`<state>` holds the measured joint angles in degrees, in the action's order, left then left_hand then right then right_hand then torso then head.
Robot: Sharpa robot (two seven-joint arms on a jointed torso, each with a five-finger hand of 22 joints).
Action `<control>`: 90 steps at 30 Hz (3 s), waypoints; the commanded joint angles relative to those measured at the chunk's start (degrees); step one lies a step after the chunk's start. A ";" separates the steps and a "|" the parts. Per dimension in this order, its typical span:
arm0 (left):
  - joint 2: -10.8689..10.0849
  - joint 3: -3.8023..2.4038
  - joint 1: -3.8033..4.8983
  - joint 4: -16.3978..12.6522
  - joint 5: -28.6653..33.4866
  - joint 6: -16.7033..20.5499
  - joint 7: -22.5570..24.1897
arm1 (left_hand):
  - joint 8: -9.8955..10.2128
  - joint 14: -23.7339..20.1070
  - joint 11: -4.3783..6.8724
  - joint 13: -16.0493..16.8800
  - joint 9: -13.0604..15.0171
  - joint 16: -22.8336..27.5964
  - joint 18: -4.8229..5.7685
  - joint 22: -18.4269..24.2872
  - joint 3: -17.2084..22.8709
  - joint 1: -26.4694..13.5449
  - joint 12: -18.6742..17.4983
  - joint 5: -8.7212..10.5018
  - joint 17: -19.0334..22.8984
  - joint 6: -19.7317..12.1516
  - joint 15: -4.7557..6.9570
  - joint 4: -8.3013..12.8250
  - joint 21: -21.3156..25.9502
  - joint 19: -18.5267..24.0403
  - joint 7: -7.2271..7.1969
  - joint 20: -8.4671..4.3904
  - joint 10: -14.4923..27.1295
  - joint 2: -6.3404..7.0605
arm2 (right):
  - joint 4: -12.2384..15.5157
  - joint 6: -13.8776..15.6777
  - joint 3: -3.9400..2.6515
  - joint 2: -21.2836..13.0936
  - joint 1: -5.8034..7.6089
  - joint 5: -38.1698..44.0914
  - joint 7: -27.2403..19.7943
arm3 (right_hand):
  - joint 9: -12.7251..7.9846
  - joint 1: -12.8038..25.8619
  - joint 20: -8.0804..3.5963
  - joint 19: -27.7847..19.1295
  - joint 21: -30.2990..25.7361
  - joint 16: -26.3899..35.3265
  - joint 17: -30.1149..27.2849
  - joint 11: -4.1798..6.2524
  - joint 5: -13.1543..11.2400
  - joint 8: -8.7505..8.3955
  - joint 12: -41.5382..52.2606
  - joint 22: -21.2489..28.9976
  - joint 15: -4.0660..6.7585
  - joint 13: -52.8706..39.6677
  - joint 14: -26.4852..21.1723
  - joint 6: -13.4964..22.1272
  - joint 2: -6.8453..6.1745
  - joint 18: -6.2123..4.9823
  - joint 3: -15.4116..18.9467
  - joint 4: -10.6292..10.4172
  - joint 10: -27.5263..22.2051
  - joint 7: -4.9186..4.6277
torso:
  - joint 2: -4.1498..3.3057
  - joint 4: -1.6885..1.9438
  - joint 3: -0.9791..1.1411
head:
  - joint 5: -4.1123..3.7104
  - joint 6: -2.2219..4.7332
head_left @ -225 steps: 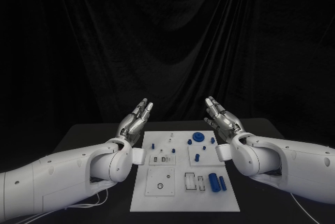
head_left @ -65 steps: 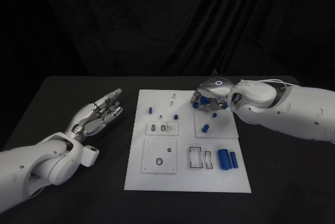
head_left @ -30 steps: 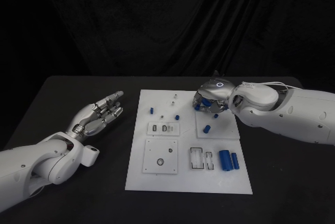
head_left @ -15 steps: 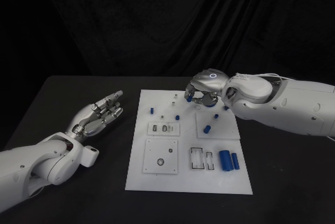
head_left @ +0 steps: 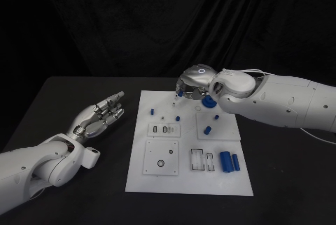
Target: Assemble the parts on the task board
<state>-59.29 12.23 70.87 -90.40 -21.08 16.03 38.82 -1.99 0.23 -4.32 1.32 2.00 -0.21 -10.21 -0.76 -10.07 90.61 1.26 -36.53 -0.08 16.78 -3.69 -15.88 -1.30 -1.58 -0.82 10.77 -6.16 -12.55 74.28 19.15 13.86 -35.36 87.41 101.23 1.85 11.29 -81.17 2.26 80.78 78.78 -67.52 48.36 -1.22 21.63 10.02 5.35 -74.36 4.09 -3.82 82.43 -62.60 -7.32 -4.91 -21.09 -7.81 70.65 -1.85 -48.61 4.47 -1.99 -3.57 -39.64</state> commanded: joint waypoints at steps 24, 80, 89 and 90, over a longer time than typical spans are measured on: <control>0.53 -0.03 0.10 0.29 -0.30 -0.72 7.93 | 0.08 -0.15 -0.05 -0.10 -0.06 0.18 -0.16 -0.05 0.45 -0.14 -0.21 -0.04 0.05 -0.43 -0.41 0.06 -0.30 -0.04 -0.06 0.50 0.30 0.57 | -4.29 0.68 -0.08 3.26 -0.45 -0.42 0.43 | 5.73 0.25 0.18 0.45 0.47 -0.33 0.31 -0.48 0.02 -0.08 -0.96 -0.53 -0.22 0.10 0.27 -1.14 0.13 1.16 -0.01 -0.13 -0.04 -2.00 | 0.09 -0.16 0.05 | -0.11 -0.30; 0.89 -0.03 0.10 1.14 -0.30 -1.64 7.60 | 0.07 -0.10 -0.19 -0.13 -0.05 0.16 -0.16 -0.08 0.77 -0.06 -0.23 -0.07 0.03 -0.49 -0.65 0.19 -0.36 -0.12 0.27 0.68 0.47 0.54 | -5.48 4.64 -0.30 2.77 -2.64 -1.57 1.39 | -3.67 0.68 2.21 -4.49 -4.18 4.09 -6.06 -2.40 -0.05 -6.83 -1.56 2.92 -2.14 -0.32 -5.25 31.42 -0.89 -0.08 1.69 1.41 -23.65 4.12 | 0.10 -0.06 -0.03 | 0.03 -0.59; 0.20 -0.03 0.09 0.78 -0.30 -1.36 7.65 | 0.08 -0.12 -0.21 -0.14 -0.06 0.17 -0.16 -0.07 0.81 -0.05 -0.23 -0.08 0.03 -0.61 -0.66 0.22 -0.33 -0.09 0.24 0.70 0.49 0.55 | -0.35 8.58 -0.88 -3.39 -0.97 -6.10 0.63 | -2.66 0.37 1.90 -4.98 -5.19 5.00 -7.41 -1.88 0.19 -4.46 2.00 3.09 -1.74 -3.36 -5.82 18.02 0.15 -0.27 1.00 0.91 -11.48 -1.95 | 0.09 -0.05 -0.03 | 0.38 -0.51; 0.15 -0.03 0.09 0.74 -0.30 -1.31 7.64 | 0.14 -0.12 -0.23 -0.14 -0.11 0.17 -0.16 -0.07 0.86 -0.03 -0.23 -0.09 0.03 -1.01 -0.67 0.26 -0.34 -0.10 0.08 0.71 0.50 0.58 | 0.27 8.06 -0.88 -4.23 -0.81 -6.64 0.59 | -2.82 0.22 1.85 -5.25 -5.59 5.43 -7.98 -1.90 0.16 -4.40 3.04 3.35 -1.71 -4.12 -6.07 17.22 -0.08 -0.34 0.44 0.80 -8.91 -2.11 | 0.09 -0.05 -0.03 | 0.38 -0.51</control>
<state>-59.08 12.23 70.87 -89.45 -21.10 15.07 38.84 -1.99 0.02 -4.53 1.24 1.96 -0.21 -10.21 -0.75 -9.59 90.61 1.27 -36.53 -0.09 16.14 -3.89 -15.72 -1.30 -1.57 -0.63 11.18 -5.95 -12.55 73.72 24.63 13.02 -38.77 86.34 97.80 2.36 8.63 -80.76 4.02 75.97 73.47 -62.50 40.65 -3.13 21.65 5.32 7.85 -71.13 2.40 -7.54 76.72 -44.85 -7.60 -4.44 -20.25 -6.96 60.31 -3.85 -48.51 4.42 -2.00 -3.23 -40.15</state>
